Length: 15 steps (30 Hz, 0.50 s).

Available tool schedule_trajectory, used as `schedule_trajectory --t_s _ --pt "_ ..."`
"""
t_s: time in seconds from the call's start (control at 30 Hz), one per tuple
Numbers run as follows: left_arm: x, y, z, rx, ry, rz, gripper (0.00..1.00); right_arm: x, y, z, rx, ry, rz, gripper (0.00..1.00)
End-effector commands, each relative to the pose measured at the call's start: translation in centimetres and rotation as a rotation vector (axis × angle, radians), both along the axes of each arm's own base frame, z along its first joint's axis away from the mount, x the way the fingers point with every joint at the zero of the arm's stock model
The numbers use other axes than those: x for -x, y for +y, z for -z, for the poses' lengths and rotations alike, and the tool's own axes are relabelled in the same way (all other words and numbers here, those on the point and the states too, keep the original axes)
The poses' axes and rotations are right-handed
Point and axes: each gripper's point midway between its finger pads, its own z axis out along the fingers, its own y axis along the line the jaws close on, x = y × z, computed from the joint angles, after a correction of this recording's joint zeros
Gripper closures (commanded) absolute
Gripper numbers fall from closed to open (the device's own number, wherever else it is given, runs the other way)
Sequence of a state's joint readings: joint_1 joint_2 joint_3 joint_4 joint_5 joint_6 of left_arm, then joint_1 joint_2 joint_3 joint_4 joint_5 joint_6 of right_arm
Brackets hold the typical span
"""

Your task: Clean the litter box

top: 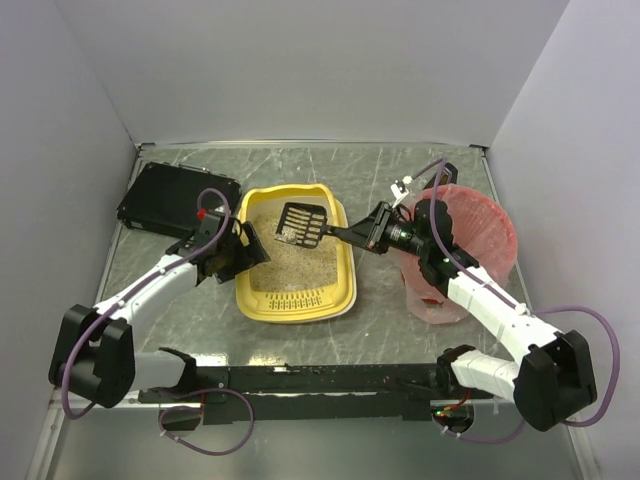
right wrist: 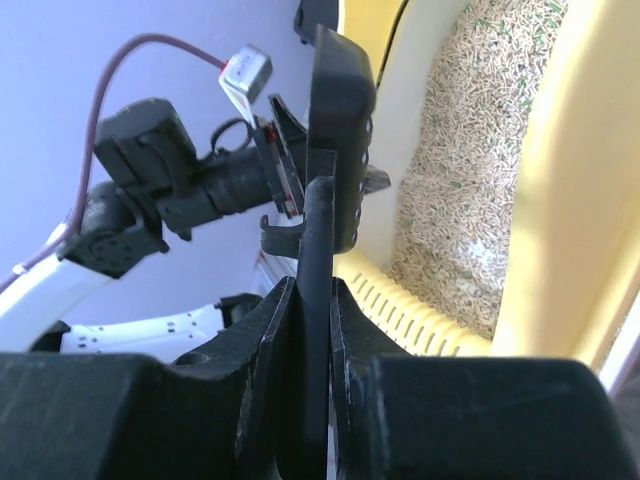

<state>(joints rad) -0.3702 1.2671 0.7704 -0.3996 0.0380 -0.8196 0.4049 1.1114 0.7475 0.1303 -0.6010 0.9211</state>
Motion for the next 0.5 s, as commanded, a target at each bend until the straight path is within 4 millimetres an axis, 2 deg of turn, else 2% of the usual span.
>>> schedule_trajectory --t_s 0.0,0.13,0.3,0.47 --pt "-0.5 -1.4 -0.8 0.065 -0.062 0.038 0.03 -0.7 -0.2 -1.8 -0.078 -0.055 0.041 1.00" --pt "-0.3 -2.2 -1.1 0.114 -0.094 0.074 0.03 -0.5 -1.9 -1.3 -0.021 -0.071 0.120 1.00" --pt "-0.5 -2.6 -1.9 0.141 -0.137 0.096 0.03 -0.3 -1.4 -1.1 -0.056 -0.061 0.093 1.00" --pt "-0.2 -2.5 -2.6 0.176 -0.180 0.105 0.03 -0.2 -2.0 -0.5 -0.015 -0.074 0.111 1.00"
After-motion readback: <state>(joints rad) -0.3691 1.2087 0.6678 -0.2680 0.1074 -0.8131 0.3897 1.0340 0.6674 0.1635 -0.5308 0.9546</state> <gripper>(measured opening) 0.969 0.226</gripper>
